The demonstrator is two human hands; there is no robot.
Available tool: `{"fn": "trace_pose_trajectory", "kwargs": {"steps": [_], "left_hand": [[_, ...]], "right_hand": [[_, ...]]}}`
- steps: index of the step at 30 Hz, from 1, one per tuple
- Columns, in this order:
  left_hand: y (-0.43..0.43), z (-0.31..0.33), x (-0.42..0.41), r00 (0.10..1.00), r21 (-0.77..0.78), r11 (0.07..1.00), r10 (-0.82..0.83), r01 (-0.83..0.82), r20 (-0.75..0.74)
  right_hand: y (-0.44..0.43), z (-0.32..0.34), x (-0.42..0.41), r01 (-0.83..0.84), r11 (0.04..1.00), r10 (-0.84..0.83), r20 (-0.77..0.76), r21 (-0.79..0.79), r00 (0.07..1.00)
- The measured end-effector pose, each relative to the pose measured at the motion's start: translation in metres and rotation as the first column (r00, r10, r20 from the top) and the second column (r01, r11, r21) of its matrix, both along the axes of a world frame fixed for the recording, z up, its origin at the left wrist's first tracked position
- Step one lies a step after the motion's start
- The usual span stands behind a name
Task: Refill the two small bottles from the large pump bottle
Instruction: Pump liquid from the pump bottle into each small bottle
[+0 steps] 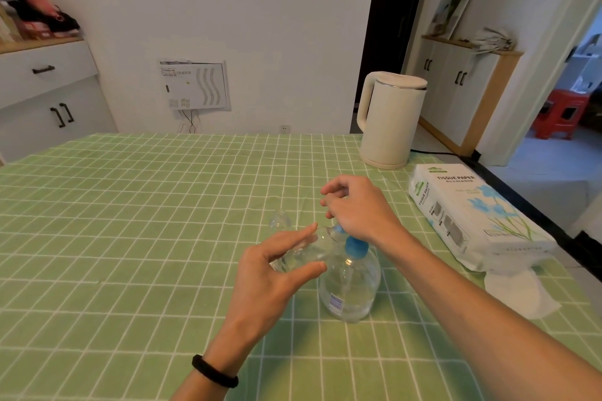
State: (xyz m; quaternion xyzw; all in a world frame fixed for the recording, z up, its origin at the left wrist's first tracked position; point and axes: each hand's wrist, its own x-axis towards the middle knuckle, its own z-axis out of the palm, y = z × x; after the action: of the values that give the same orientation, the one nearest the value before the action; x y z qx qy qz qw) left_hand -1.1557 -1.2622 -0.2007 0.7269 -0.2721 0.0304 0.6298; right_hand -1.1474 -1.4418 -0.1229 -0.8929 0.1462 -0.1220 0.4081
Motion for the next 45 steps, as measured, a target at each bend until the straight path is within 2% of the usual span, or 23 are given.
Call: {"fn": "trace_pose_trajectory", "kwargs": {"steps": [7, 22, 32, 45], "left_hand": [[0.001, -0.010, 0.001, 0.999, 0.002, 0.999, 0.039, -0.039, 0.006], [0.000, -0.005, -0.002, 0.999, -0.011, 0.999, 0.047, -0.047, -0.011], [0.000, -0.008, -0.002, 0.999, -0.033, 0.999, 0.030, -0.030, -0.028], [0.000, -0.001, -0.003, 1.000, -0.040, 0.999, 0.026, -0.026, -0.004]], "right_hand": [[0.000, -0.011, -0.001, 0.026, 0.998, -0.025, -0.032, 0.050, 0.999], [0.002, -0.003, -0.004, 0.033, 0.999, -0.031, -0.039, 0.042, 0.999], [0.001, -0.012, -0.002, 0.050, 0.992, -0.045, -0.051, 0.116, 0.998], [-0.003, -0.003, 0.003, -0.001, 0.997, 0.000, 0.019, 0.078, 1.000]]}}
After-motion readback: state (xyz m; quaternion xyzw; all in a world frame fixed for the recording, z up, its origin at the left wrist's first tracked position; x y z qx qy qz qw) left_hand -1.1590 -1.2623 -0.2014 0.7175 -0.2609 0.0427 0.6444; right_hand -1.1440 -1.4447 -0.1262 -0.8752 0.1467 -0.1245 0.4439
